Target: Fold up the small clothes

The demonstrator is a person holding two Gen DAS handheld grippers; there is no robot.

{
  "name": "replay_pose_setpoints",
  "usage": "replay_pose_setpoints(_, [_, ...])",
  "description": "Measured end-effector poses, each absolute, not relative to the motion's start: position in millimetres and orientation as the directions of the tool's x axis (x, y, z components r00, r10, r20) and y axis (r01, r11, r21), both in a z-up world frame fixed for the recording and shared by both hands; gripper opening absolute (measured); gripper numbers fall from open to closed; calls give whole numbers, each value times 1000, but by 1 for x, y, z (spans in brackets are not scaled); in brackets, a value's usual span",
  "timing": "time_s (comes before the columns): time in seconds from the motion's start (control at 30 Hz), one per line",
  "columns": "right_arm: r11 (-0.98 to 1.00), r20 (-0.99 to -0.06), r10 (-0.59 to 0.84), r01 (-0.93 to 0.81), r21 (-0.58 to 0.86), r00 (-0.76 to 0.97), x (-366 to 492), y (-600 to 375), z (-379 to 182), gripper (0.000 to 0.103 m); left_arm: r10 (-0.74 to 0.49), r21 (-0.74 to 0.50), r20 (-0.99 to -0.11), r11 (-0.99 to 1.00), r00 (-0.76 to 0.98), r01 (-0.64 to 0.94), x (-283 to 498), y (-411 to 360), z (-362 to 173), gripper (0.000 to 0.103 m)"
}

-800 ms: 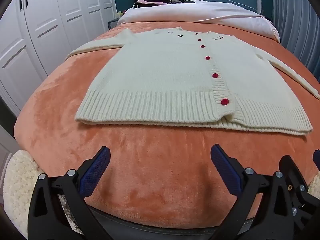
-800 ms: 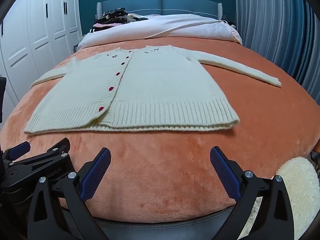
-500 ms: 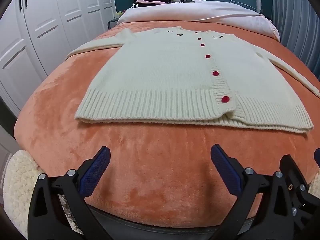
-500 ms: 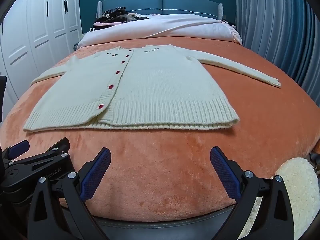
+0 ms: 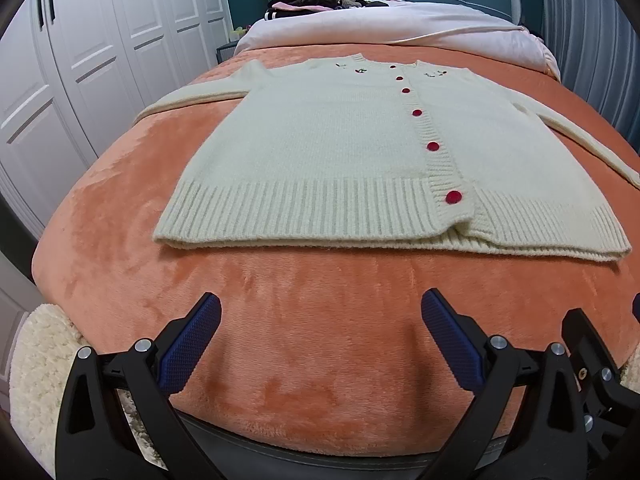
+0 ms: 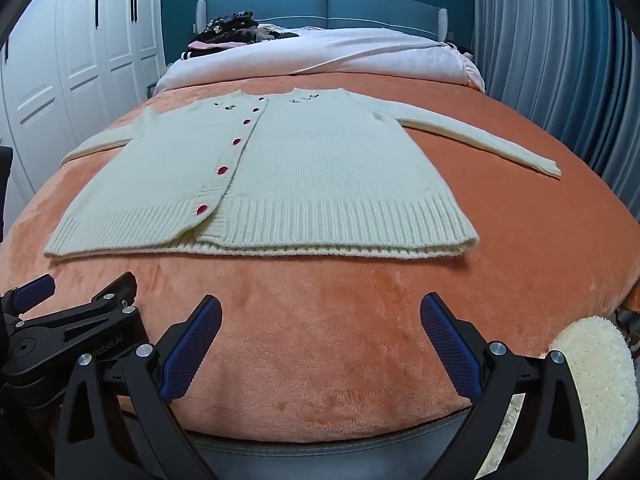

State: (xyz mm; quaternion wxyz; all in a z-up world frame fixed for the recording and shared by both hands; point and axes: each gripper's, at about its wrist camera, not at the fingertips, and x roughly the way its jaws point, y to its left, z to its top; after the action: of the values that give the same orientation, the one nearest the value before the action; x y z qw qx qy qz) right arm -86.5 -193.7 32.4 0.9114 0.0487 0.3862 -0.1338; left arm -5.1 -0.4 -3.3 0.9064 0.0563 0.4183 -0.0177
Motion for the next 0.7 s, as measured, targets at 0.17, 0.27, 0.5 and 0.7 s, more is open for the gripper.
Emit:
replay_pose_setpoints(0.17, [960, -720, -206, 281, -16, 663, -85, -194, 31, 98, 16, 89, -759, 993, 650, 79, -5, -1, -3, 98])
replay_pose_setpoints(0.27, [960, -719, -207, 281, -17, 663, -85, -194, 31, 98, 16, 89, -759, 993, 651, 79, -5, 0, -3, 97])
replay_pose_setpoints(0.5, [960, -720, -207, 278, -20, 663, -87, -193, 30, 98, 18, 91, -757, 993, 654, 79, -5, 1, -4, 97])
replay_pose_setpoints(0.7, [960, -721, -207, 279, -20, 662, -87, -193, 30, 98, 17, 90, -757, 993, 654, 78, -5, 1, -4, 97])
